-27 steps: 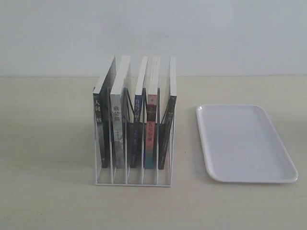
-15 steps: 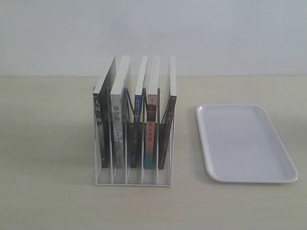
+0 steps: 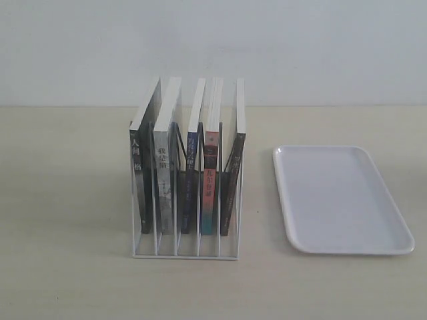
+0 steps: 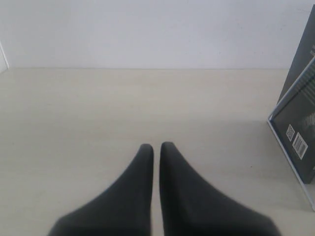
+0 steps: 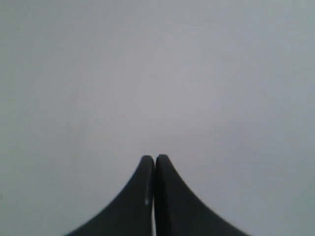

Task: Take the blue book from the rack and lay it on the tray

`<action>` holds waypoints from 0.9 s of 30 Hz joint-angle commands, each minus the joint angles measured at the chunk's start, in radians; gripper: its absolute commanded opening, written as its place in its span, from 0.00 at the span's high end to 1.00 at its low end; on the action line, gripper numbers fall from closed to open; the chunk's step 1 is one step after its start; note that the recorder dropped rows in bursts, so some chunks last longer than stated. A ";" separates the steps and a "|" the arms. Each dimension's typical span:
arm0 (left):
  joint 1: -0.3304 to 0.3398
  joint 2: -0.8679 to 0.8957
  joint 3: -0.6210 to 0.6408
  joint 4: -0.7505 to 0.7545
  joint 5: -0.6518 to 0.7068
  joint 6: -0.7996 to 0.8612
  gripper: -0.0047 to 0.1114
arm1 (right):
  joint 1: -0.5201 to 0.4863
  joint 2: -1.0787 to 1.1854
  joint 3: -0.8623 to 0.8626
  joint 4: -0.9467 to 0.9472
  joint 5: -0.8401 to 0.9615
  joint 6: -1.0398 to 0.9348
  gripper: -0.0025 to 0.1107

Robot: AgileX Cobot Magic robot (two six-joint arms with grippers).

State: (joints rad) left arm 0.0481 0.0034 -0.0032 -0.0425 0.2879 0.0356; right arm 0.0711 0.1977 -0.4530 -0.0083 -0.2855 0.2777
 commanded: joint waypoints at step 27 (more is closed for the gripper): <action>0.000 -0.003 0.003 0.001 -0.004 -0.002 0.92 | -0.001 0.800 -0.252 0.995 1.078 -0.925 0.64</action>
State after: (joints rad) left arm 0.0481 0.0034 -0.0032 -0.0425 0.2879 0.0356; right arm 0.0711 0.9111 -0.6868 0.9328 0.7846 -0.5841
